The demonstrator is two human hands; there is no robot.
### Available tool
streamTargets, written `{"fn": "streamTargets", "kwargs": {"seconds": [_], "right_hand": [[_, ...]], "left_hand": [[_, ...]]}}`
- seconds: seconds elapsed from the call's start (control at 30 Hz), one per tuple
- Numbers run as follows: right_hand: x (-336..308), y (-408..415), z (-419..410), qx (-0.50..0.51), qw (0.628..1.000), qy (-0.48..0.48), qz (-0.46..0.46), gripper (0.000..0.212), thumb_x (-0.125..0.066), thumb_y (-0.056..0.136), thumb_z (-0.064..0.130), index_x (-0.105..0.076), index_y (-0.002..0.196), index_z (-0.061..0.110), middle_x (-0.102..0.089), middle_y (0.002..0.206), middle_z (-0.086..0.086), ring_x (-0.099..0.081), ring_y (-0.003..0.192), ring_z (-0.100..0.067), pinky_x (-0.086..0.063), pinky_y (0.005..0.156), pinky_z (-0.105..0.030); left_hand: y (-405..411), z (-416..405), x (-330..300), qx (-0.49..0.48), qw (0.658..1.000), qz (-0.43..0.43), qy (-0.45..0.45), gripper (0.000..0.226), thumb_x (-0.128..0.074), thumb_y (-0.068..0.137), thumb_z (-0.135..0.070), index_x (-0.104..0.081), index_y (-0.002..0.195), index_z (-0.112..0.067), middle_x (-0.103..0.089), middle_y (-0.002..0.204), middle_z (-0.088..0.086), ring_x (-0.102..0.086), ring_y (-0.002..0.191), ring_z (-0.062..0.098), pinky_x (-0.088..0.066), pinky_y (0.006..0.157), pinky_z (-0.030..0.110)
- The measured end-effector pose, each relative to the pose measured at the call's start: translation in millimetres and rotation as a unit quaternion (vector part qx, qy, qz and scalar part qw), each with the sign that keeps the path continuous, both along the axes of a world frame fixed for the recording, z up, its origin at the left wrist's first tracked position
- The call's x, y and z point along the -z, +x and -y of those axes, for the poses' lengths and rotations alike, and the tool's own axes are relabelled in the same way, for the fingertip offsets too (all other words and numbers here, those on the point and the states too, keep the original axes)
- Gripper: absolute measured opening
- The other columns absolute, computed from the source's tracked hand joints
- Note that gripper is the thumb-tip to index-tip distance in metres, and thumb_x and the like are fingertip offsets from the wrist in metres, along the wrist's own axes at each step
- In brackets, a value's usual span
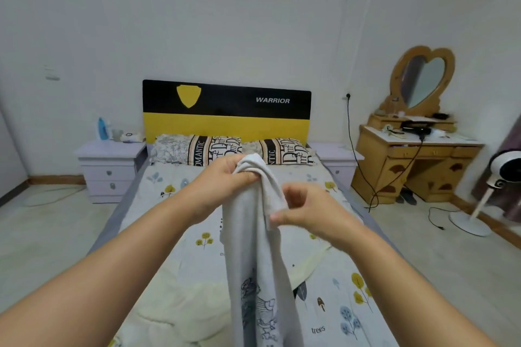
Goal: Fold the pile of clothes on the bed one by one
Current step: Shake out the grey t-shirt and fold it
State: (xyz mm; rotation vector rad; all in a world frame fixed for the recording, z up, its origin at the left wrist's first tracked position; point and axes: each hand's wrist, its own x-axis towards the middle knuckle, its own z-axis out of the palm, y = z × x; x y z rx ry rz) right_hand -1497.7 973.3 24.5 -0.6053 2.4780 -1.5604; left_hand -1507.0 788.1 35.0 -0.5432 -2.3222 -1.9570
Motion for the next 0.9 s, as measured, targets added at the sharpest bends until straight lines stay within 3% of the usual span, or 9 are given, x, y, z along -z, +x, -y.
{"fn": "streamTargets", "kwargs": {"seconds": [0.1, 0.23, 0.37, 0.43, 0.53, 0.63, 0.7, 0.8, 0.9], "right_hand": [[41, 6, -9, -0.003, 0.999, 0.021, 0.047, 0.023, -0.072, 0.076, 0.004, -0.063, 0.081, 0.025, -0.056, 0.078, -0.001, -0.052, 0.062, -0.003, -0.044, 0.061, -0.016], [95, 14, -4, -0.006, 0.991, -0.024, 0.132, 0.025, -0.065, 0.082, 0.001, -0.065, 0.104, 0.011, -0.064, 0.087, 0.005, -0.057, 0.073, 0.002, -0.044, 0.066, -0.011], [123, 18, 0, 0.016, 0.985, -0.031, 0.170, 0.020, -0.062, 0.081, 0.001, -0.070, 0.097, 0.009, -0.069, 0.095, 0.004, -0.065, 0.095, -0.011, -0.051, 0.089, -0.026], [125, 17, -7, 0.035, 0.984, -0.046, 0.168, 0.016, -0.061, 0.081, -0.001, -0.069, 0.084, 0.012, -0.069, 0.084, 0.002, -0.067, 0.080, -0.011, -0.053, 0.076, -0.024], [115, 13, -25, 0.112, 0.986, -0.039, 0.116, 0.025, -0.061, 0.079, -0.002, -0.055, 0.062, 0.015, -0.049, 0.060, 0.003, -0.046, 0.052, -0.009, -0.036, 0.049, -0.017], [100, 8, -36, 0.221, 0.975, 0.013, -0.021, 0.027, -0.063, 0.076, -0.002, -0.046, 0.061, 0.014, -0.044, 0.060, -0.001, -0.040, 0.056, -0.014, -0.030, 0.051, -0.025], [92, 5, -39, 0.251, 0.963, 0.041, -0.088, 0.031, -0.063, 0.076, -0.004, -0.042, 0.062, 0.015, -0.044, 0.060, -0.001, -0.040, 0.057, -0.013, -0.026, 0.049, -0.019], [84, 6, -38, 0.238, 0.964, 0.089, -0.083, 0.031, -0.065, 0.077, -0.001, -0.050, 0.093, 0.020, -0.053, 0.091, -0.002, -0.049, 0.082, -0.018, -0.035, 0.061, -0.021], [89, 5, -40, 0.226, 0.944, 0.238, 0.037, 0.082, -0.068, 0.080, 0.007, -0.020, 0.144, 0.023, -0.029, 0.134, -0.014, -0.047, 0.107, -0.022, -0.034, 0.076, -0.023]], "left_hand": [[-1, -6, -7, 0.027, 0.998, 0.013, 0.054, 0.020, -0.053, 0.090, -0.007, -0.066, 0.081, -0.018, -0.069, 0.079, 0.001, -0.064, 0.075, 0.014, -0.052, 0.066, 0.022], [-1, -12, -20, 0.041, 0.994, 0.013, 0.100, 0.029, -0.047, 0.093, -0.008, -0.066, 0.076, -0.021, -0.070, 0.073, -0.003, -0.066, 0.068, 0.008, -0.054, 0.059, 0.020], [-2, 0, -25, -0.013, 0.993, -0.011, 0.117, 0.026, -0.047, 0.093, -0.009, -0.065, 0.078, -0.021, -0.070, 0.072, -0.005, -0.066, 0.067, 0.007, -0.053, 0.058, 0.019], [-5, 16, -21, -0.077, 0.987, -0.020, 0.137, 0.023, -0.049, 0.093, -0.008, -0.065, 0.081, -0.020, -0.070, 0.074, -0.005, -0.065, 0.067, 0.007, -0.051, 0.058, 0.019], [-11, 50, -4, -0.197, 0.969, -0.010, 0.148, 0.019, -0.052, 0.090, -0.009, -0.064, 0.085, -0.022, -0.067, 0.083, 0.001, -0.063, 0.078, 0.015, -0.049, 0.069, 0.027], [-9, 77, 18, -0.286, 0.953, -0.012, 0.096, 0.022, -0.054, 0.088, -0.012, -0.065, 0.077, -0.027, -0.064, 0.080, -0.001, -0.057, 0.079, 0.015, -0.043, 0.068, 0.029], [-5, 87, 31, -0.310, 0.950, -0.025, 0.026, 0.027, -0.052, 0.087, -0.013, -0.065, 0.073, -0.032, -0.063, 0.079, -0.009, -0.054, 0.076, 0.007, -0.039, 0.064, 0.024], [-2, 97, 43, -0.328, 0.943, -0.025, -0.047, 0.026, -0.049, 0.088, -0.011, -0.062, 0.074, -0.030, -0.060, 0.077, -0.009, -0.049, 0.071, 0.003, -0.035, 0.059, 0.024], [-3, 103, 50, -0.307, 0.949, -0.008, -0.079, 0.018, -0.051, 0.086, -0.007, -0.061, 0.078, -0.019, -0.058, 0.076, 0.001, -0.047, 0.069, 0.011, -0.033, 0.059, 0.027]]}}
